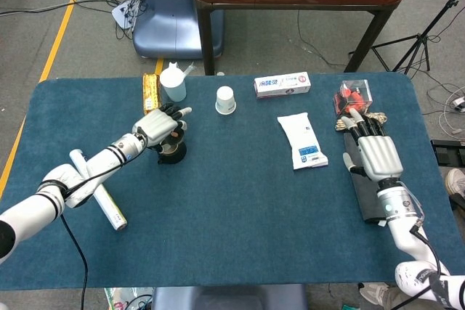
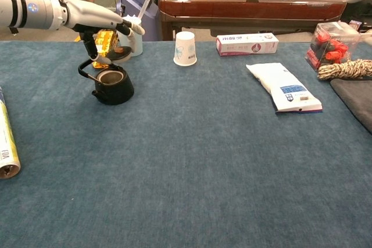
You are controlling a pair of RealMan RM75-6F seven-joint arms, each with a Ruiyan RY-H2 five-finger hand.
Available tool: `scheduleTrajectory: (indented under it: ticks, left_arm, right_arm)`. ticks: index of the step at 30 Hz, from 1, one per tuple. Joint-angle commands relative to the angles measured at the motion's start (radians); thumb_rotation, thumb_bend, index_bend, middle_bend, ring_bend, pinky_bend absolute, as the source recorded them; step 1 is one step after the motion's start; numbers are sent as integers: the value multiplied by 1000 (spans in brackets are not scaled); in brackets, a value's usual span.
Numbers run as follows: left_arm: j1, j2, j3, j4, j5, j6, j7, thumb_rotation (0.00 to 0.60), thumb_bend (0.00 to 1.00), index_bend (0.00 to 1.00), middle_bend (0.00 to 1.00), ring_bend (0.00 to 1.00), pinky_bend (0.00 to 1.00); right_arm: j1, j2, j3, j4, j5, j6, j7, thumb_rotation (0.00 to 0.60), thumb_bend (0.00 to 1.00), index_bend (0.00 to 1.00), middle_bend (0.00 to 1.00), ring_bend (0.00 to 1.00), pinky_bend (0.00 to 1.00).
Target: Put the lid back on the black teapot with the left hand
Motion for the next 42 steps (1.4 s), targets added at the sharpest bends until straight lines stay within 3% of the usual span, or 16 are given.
scheduleTrajectory:
  ticks: [1,23,42]
  left_arm:
    - [3,-1,13,12,14,16,-23,600,322,337,0,0,0]
    - [15,-20,75,90,60,66,-124,600,323,316,0,0,0]
    - [35,-18,74,76,34,68,-82,600,323,212,0,0,0]
  right_arm:
    - [3,-1,1,-3,4,0,-5,600,435,29,0,0,0]
    - [30,-19,4,-11,30,-5,-45,600,435,29,0,0,0]
    - [35,-12,5,-19,19,2,-40,600,435,29,0,0,0]
